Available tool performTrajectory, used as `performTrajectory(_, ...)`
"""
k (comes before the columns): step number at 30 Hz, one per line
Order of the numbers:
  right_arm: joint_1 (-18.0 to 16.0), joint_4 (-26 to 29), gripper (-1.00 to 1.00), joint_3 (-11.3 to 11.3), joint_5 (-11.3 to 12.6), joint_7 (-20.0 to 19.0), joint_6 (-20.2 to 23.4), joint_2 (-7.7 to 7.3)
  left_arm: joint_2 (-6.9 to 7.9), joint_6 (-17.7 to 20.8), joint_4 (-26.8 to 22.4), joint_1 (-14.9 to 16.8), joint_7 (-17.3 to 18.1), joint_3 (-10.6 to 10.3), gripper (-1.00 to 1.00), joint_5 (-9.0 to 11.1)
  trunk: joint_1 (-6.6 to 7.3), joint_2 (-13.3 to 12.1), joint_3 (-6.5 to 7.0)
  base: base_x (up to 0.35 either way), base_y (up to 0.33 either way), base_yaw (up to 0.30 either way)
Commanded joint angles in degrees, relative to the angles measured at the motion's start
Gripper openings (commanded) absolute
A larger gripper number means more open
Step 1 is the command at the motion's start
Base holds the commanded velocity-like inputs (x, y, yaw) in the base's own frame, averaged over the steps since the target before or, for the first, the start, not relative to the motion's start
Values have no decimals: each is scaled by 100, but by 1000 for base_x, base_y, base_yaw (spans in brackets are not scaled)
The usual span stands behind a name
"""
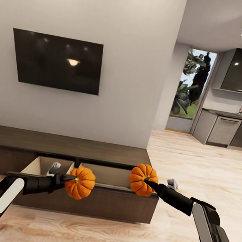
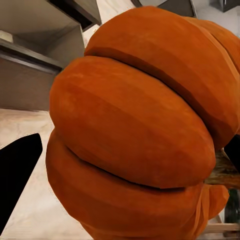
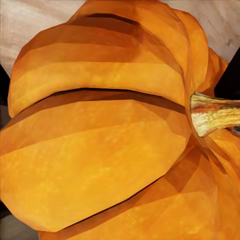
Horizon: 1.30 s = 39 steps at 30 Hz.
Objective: Place each of the two pumpkins and all three candles from the living room inside a cabinet in the living room (use any cabinet), then make sure every cabinet is closed, and position the cauldron so it is next to a table in the living room.
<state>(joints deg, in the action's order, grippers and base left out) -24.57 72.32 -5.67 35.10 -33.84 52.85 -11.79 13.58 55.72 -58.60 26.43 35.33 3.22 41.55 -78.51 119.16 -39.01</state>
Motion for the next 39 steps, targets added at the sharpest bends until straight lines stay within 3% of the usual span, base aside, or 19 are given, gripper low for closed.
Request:
performTrajectory(1, -4, 3, -100, 6, -14, 4, 24, 1, -49, 26, -11, 7, -55, -2, -100, -8, 24, -38, 7, 0, 0, 36)
performTrajectory(4, -4, 2, -100, 26, -26, 35, 10, 1, -218, 23, -33, 10, -448, -48, -100, -9, 90, -159, 44, 0, 0, 15)
performTrajectory(8, -4, -1, -100, 35, -29, 43, 2, 3, -281, 17, -40, 11, -670, -63, -100, 18, 177, -319, 93, 0, 0, 3)
performTrajectory(19, -4, -56, -100, 40, -37, 44, -3, 40, -415, -34, -64, 13, -712, -67, -100, -3, 419, -760, 227, 0, 0, 0)
performTrajectory(32, -4, -112, -100, 48, -19, 44, -147, 45, -422, -35, -62, 12, -712, -67, -100, -5, 705, -1282, 386, 0, 0, 0)
performTrajectory(39, -4, -112, -100, 49, -19, 41, -160, 45, -426, -35, -65, 11, -667, -67, -100, 37, 705, -1282, 346, 0, 0, 0)
